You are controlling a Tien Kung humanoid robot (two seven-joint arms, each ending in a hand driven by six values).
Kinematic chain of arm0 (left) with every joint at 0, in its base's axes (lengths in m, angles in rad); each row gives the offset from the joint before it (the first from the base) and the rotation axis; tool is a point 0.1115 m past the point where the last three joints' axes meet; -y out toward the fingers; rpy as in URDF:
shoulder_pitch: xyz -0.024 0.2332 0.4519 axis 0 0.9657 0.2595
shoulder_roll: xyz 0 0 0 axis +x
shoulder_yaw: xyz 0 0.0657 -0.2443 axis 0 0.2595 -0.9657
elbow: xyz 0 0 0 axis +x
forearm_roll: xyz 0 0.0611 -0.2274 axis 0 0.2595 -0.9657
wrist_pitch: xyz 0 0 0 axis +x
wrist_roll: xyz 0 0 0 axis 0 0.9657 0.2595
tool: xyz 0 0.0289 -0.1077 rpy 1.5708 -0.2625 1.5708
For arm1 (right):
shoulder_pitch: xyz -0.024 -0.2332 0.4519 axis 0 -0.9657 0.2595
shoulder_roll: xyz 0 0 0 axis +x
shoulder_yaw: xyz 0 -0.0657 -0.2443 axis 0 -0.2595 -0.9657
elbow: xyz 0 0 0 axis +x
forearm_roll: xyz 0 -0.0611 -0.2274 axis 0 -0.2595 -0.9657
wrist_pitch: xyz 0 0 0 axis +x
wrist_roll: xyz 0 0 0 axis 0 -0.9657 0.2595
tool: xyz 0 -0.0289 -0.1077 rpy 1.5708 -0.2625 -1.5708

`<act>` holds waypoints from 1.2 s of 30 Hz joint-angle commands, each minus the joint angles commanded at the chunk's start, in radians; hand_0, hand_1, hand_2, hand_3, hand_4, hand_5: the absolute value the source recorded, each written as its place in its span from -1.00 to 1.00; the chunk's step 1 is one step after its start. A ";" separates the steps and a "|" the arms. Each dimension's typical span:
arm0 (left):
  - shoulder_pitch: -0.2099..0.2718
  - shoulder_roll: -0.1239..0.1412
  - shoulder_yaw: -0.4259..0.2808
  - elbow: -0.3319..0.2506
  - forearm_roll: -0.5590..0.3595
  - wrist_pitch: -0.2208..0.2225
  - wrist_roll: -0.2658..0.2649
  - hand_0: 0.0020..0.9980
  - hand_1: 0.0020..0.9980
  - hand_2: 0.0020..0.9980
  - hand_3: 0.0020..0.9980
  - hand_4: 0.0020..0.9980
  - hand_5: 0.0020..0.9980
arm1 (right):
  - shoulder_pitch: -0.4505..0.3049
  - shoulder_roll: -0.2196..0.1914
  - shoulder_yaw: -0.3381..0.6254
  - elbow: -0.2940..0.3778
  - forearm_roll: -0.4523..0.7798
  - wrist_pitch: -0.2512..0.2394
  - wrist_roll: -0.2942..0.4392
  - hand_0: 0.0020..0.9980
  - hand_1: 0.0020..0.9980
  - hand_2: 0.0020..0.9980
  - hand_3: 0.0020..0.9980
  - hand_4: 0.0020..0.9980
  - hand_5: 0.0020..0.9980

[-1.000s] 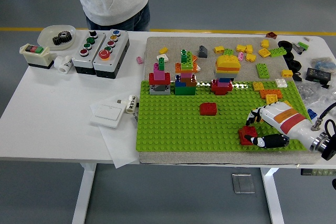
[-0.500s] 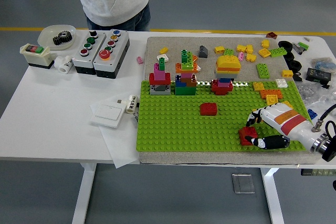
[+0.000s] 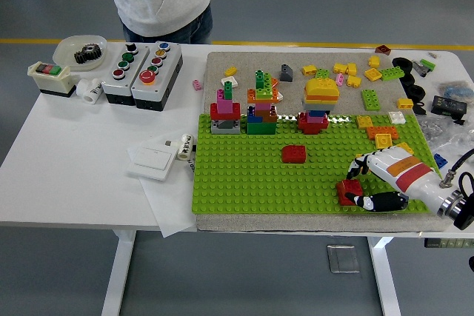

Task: Pick up the brick,pile it on top of brick,press brick,pick up the brick,pile it on top of brick,press brick

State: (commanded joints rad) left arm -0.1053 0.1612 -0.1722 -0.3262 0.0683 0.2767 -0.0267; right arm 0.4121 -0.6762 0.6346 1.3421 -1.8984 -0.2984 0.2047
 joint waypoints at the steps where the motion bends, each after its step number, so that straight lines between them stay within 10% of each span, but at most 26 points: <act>1: 0.000 0.000 0.000 0.000 0.000 0.000 0.000 0.67 0.83 0.87 0.66 0.64 0.60 | 0.000 0.000 0.000 0.000 0.000 0.000 0.000 -0.01 0.01 0.09 0.01 0.48 -0.15; 36: 0.008 -0.001 -0.012 0.001 0.022 0.000 0.009 0.67 0.83 0.87 0.65 0.64 0.60 | -0.011 -0.005 0.025 0.019 -0.002 0.005 0.001 -0.04 0.02 0.11 0.04 0.55 -0.19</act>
State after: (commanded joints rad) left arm -0.0975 0.1603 -0.1843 -0.3256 0.0902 0.2768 -0.0181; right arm 0.4011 -0.6816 0.6595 1.3608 -1.9004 -0.2935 0.2055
